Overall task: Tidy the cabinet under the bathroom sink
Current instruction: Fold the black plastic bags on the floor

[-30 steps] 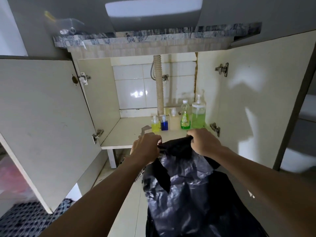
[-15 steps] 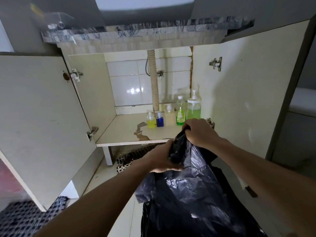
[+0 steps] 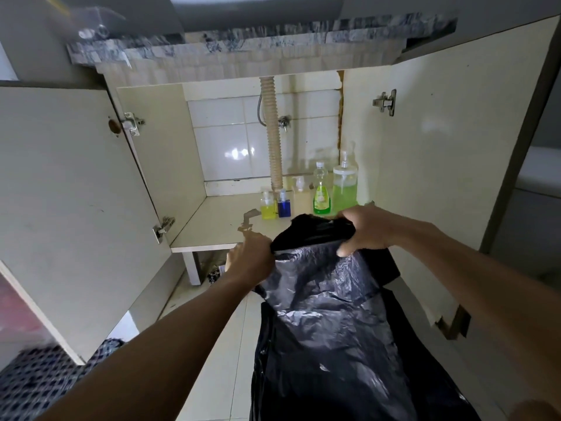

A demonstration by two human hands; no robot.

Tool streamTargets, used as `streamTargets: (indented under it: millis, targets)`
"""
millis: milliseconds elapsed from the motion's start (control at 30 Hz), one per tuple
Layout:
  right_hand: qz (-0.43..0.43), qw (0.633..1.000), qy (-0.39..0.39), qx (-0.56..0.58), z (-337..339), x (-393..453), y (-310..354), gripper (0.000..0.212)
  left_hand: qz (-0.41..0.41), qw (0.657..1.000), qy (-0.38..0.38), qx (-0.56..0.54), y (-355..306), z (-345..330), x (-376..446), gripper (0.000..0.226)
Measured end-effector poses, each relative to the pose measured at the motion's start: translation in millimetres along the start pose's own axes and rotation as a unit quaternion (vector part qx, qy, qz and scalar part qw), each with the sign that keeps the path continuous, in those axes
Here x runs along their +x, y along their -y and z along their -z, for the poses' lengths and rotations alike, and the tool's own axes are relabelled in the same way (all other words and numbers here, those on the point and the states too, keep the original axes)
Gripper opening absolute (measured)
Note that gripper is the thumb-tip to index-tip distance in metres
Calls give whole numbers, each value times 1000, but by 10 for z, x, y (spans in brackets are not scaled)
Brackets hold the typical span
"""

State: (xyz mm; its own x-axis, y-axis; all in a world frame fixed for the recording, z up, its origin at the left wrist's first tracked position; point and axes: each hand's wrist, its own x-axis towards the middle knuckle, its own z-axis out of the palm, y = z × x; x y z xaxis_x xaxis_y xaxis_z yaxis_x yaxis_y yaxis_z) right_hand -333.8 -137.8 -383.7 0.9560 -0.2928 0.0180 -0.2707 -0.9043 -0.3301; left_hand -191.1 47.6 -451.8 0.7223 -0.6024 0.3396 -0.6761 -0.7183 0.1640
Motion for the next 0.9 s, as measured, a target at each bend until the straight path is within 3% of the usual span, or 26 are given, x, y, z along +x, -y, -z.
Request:
streamTargets:
  millis: [167, 233, 300, 367, 433, 500, 567, 700, 800, 900]
  targets:
    - [-78, 984, 11, -157, 4, 163, -280, 20, -84, 995, -44, 34, -55, 84, 176, 20]
    - [-94, 980, -2, -174, -29, 295, -376, 9, -114, 992, -36, 36, -70, 27, 317, 25]
    - [-128, 978, -20, -166, -83, 445, -479, 14, -153, 985, -6, 78, -68, -48, 485, 37]
    - [-151, 971, -79, -166, -136, 589, -581, 14, -177, 976, 31, 126, -70, -102, 647, 49]
    - [-158, 958, -156, -181, -182, 719, -666, 15, -182, 969, 24, 162, -90, -123, 819, 40]
    - [-151, 947, -213, -189, -211, 834, -718, 13, -170, 968, -15, 183, -105, -112, 977, 22]
    - [-126, 941, -257, -183, -245, 897, -755, 4, -145, 969, -37, 199, -108, -83, 1061, 21]
    - [-66, 924, -322, -194, -289, 867, -803, 7, -117, 973, -47, 194, -81, -36, 977, 20]
    - [-39, 924, -326, -198, -316, 736, -782, 11, -104, 978, -53, 173, -25, -35, 750, 21]
    - [-23, 939, -285, -192, -403, 451, -769, 16, -114, 982, 29, 149, 17, -137, 386, 24]
